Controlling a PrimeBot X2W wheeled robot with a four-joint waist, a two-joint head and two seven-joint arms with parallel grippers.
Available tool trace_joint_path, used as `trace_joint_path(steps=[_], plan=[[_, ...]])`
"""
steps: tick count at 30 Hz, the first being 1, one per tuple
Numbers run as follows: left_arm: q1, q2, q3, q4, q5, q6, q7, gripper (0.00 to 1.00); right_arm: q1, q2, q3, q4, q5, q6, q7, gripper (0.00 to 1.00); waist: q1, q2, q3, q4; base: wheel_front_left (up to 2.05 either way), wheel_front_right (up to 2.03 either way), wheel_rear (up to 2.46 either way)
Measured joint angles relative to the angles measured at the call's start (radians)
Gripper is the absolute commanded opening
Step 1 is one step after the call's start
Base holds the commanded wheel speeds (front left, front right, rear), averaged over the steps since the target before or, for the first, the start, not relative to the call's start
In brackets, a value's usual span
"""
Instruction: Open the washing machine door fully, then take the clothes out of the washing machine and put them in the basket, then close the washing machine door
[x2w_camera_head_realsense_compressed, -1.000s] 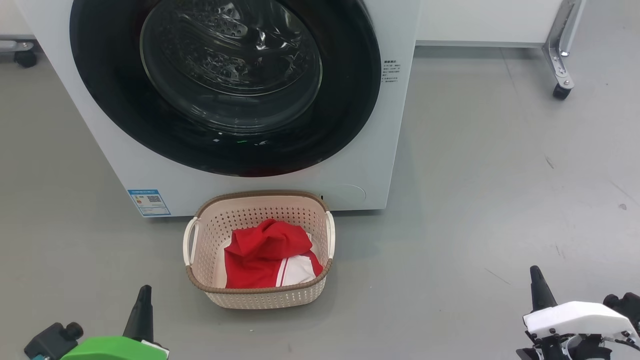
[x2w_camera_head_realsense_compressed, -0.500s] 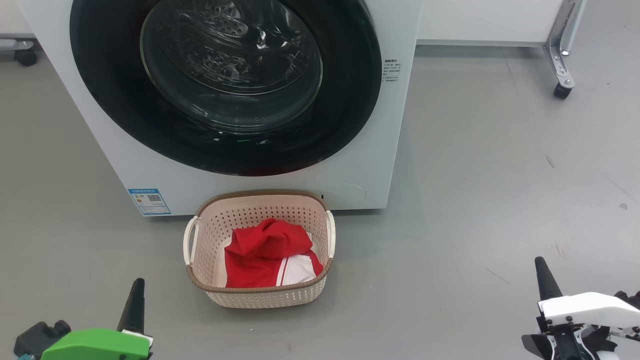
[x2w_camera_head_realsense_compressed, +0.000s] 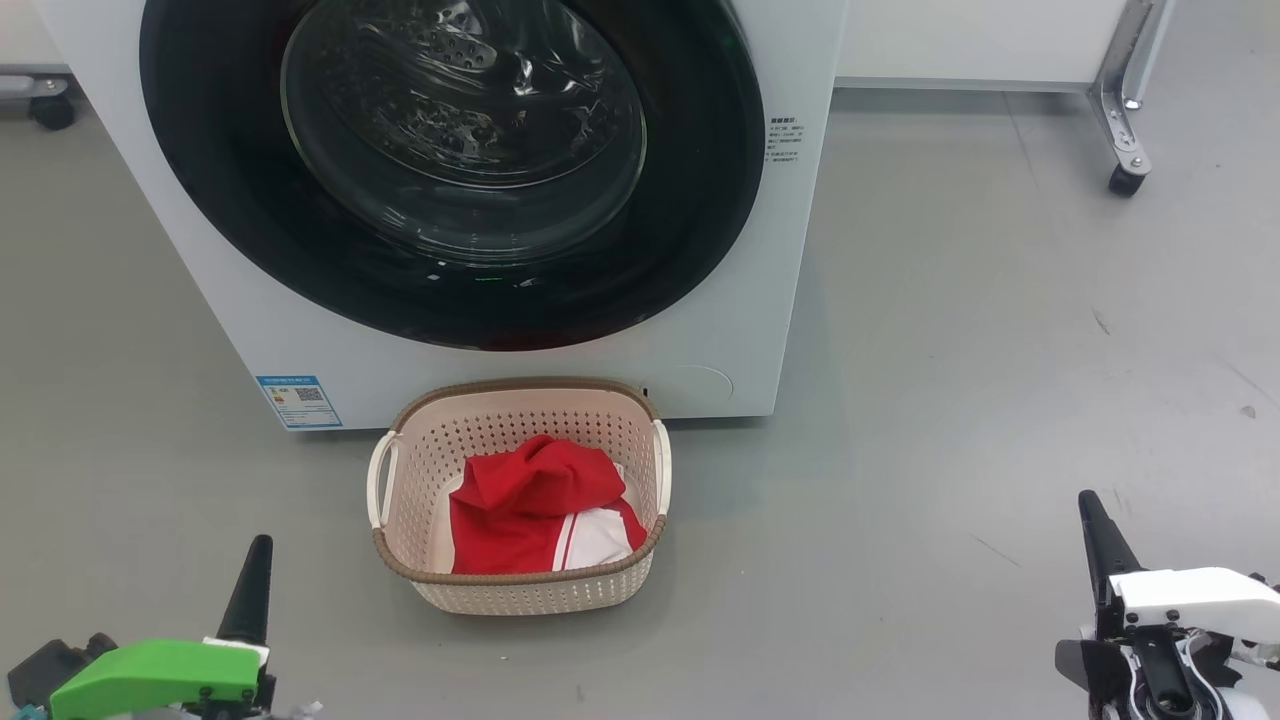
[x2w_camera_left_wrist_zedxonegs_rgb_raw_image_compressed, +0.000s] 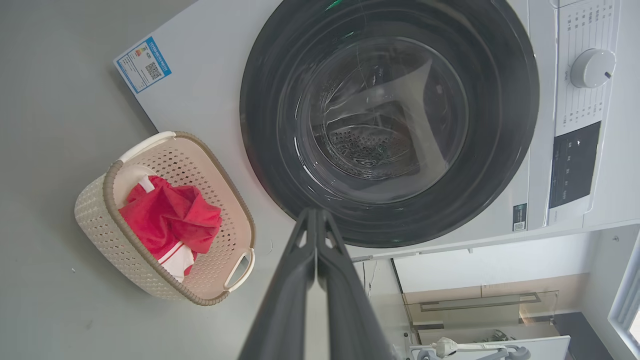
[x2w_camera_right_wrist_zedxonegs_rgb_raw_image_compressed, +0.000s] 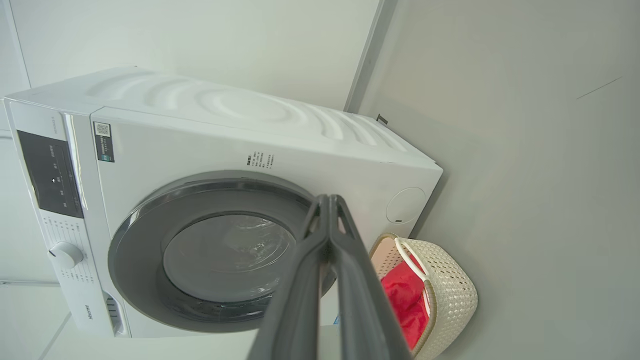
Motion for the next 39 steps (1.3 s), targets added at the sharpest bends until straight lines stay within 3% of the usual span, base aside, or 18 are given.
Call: trace_joint_path(steps=[15,39], plan=[[-0.035,0.000,0.036,0.020,-0.184,-0.022,0.036,0.00,-0.038,0.000,-0.037,0.000,0.179,0.010,0.048,0.00,0.0000,0.0000,0.002,0.001,0.00,0.00,0.00],[-0.043,-0.001,0.040,0.029,-0.184,-0.025,0.037,0.00,-0.038,0.000,-0.040,0.000,0.179,0.010,0.048,0.00,0.0000,0.0000,0.002,0.001,0.00,0.00,0.00]])
